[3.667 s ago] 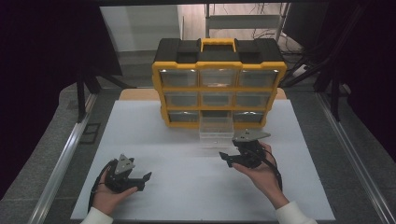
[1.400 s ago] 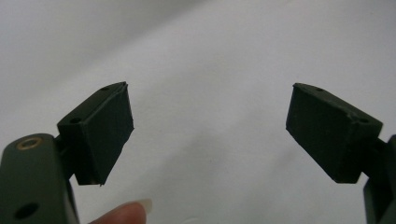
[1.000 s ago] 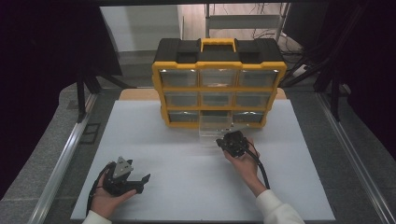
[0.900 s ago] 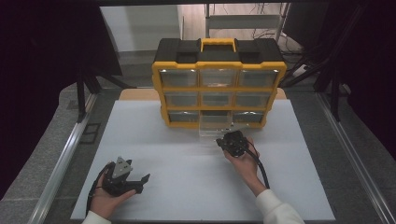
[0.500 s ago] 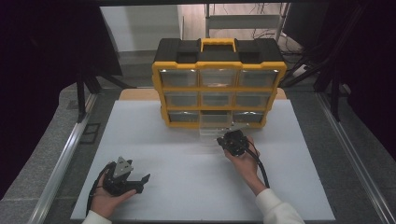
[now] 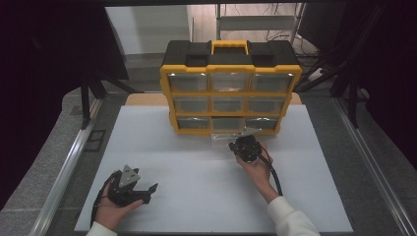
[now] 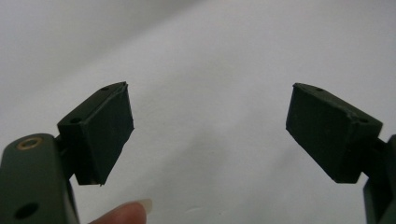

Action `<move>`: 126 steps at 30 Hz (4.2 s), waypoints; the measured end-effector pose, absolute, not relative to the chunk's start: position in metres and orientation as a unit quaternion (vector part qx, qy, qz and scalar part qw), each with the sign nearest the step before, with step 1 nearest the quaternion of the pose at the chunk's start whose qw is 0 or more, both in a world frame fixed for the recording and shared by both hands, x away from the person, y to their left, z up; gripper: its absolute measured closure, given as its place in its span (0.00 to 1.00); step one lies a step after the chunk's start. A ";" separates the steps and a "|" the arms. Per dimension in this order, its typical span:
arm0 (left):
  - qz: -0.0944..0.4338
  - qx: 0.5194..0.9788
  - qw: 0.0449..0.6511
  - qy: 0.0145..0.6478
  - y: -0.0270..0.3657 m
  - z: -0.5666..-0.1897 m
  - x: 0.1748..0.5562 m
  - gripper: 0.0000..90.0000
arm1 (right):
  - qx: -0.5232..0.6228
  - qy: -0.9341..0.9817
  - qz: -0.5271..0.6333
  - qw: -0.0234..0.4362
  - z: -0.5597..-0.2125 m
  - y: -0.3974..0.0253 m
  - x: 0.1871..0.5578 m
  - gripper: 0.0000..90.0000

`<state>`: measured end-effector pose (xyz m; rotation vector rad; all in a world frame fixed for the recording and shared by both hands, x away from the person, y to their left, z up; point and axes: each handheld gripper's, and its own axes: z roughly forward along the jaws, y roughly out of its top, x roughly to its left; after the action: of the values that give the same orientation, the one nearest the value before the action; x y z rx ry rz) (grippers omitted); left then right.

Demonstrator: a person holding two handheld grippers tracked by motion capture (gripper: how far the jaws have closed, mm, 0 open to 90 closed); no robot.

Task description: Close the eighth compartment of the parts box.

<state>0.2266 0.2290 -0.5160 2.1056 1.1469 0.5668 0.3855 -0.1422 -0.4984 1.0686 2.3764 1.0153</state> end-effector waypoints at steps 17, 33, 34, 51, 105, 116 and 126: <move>0.217 0.806 0.332 0.439 0.229 -0.516 0.227 0.17 | 0.377 0.836 0.356 0.179 -0.500 -0.140 0.392 1.00; 0.216 0.806 0.331 0.440 0.230 -0.516 0.227 0.17 | 0.376 0.834 0.358 0.186 -0.501 -0.135 0.399 1.00; 0.216 0.806 0.331 0.440 0.230 -0.516 0.227 0.17 | 0.376 0.834 0.357 0.187 -0.501 -0.134 0.399 1.00; 0.217 0.804 0.334 0.441 0.230 -0.516 0.227 0.17 | 0.378 0.830 0.363 0.188 -0.502 -0.131 0.406 1.00; 0.217 0.805 0.333 0.440 0.231 -0.516 0.226 0.17 | 0.402 0.798 0.403 0.200 -0.501 -0.145 0.435 1.00; 0.217 0.805 0.332 0.442 0.232 -0.516 0.226 0.17 | 0.412 0.791 0.404 0.206 -0.503 -0.145 0.444 1.00; 0.218 0.804 0.331 0.442 0.233 -0.516 0.227 0.17 | 0.421 0.784 0.408 0.203 -0.507 -0.148 0.449 1.00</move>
<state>0.2267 0.2333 -0.5159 2.1024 1.1564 0.5697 0.4490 -0.1484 -0.5069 1.1755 2.1887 1.1381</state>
